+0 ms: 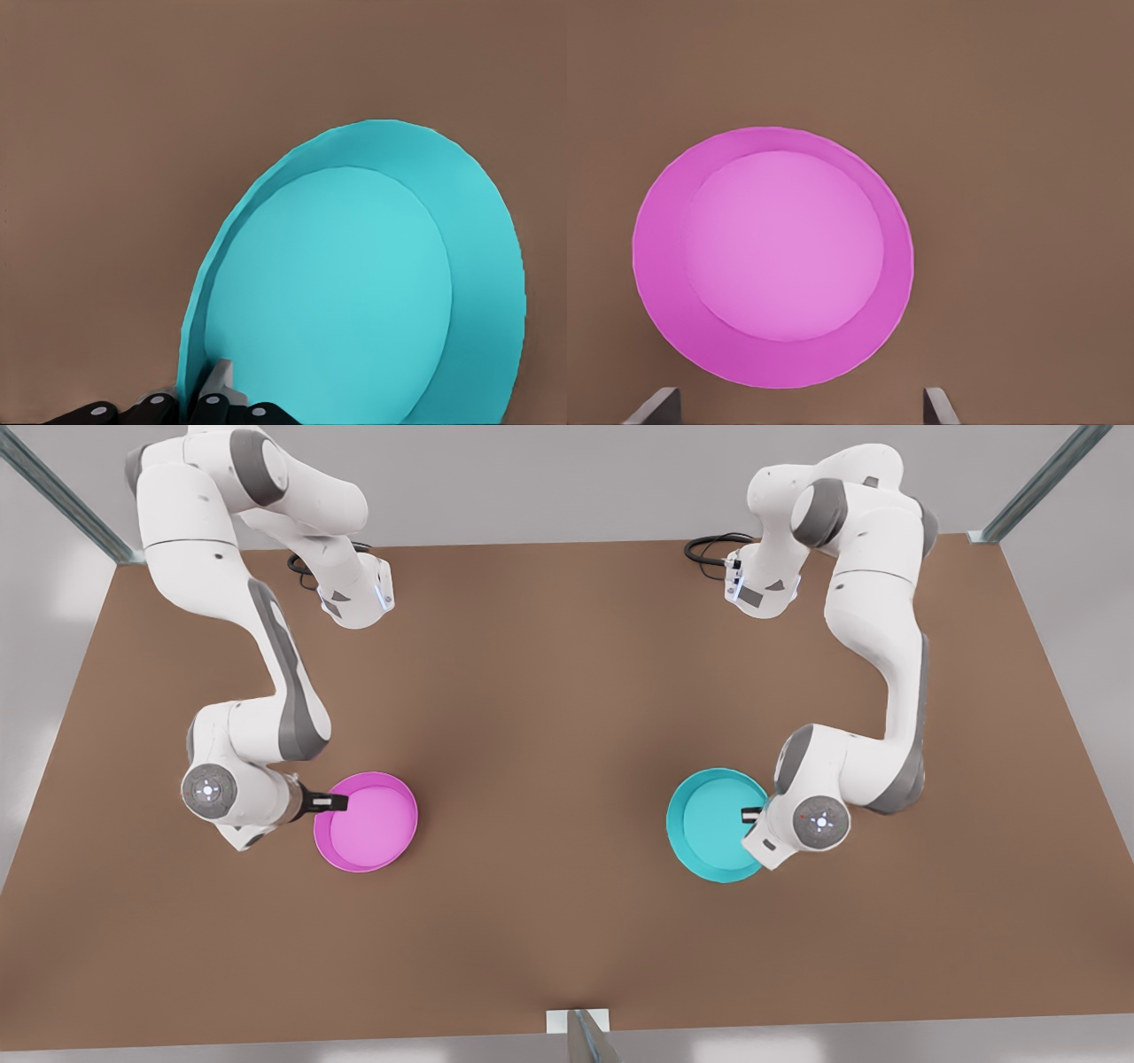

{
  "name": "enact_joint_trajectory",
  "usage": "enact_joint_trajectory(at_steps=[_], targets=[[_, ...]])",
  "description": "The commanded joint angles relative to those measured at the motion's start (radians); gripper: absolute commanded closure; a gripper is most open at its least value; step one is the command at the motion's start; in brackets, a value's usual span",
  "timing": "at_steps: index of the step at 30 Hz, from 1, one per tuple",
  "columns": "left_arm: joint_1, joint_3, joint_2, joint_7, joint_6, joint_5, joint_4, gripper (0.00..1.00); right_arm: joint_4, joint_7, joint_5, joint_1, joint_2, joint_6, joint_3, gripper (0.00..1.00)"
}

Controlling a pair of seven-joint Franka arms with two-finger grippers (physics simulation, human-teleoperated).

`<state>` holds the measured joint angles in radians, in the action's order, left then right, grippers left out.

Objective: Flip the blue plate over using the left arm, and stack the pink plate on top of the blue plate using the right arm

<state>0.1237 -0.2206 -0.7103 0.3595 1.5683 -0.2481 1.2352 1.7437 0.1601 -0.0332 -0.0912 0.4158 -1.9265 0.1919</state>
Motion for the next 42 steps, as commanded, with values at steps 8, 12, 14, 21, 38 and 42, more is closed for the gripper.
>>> enact_joint_trajectory(at_steps=[8,12,14,21,38,42], targets=[[0.2,0.006,-0.001,0.174,-0.195,-0.252,-0.033,0.79,0.191,-0.137,0.144,-0.111,0.001,-0.187,0.003,0.0],[0.335,0.009,-0.011,0.239,-0.327,-0.408,-0.049,0.79,0.231,-0.228,0.145,-0.171,0.024,-0.235,0.003,0.0],[0.375,0.009,-0.021,0.24,-0.376,-0.499,-0.049,0.79,0.254,-0.228,0.164,-0.173,0.027,-0.252,0.003,0.0],[0.525,0.015,-0.083,0.246,-0.481,-0.727,-0.048,0.79,0.31,-0.252,0.171,-0.162,0.055,-0.393,0.009,0.0],[0.794,0.015,-0.273,0.246,-0.66,-1.011,-0.046,0.79,0.177,-0.396,0.234,-0.159,0.185,-0.376,0.009,0.0],[0.823,0.015,-0.296,0.246,-0.694,-1.04,-0.046,0.79,0.171,-0.392,0.233,-0.159,0.193,-0.371,0.009,0.13]])
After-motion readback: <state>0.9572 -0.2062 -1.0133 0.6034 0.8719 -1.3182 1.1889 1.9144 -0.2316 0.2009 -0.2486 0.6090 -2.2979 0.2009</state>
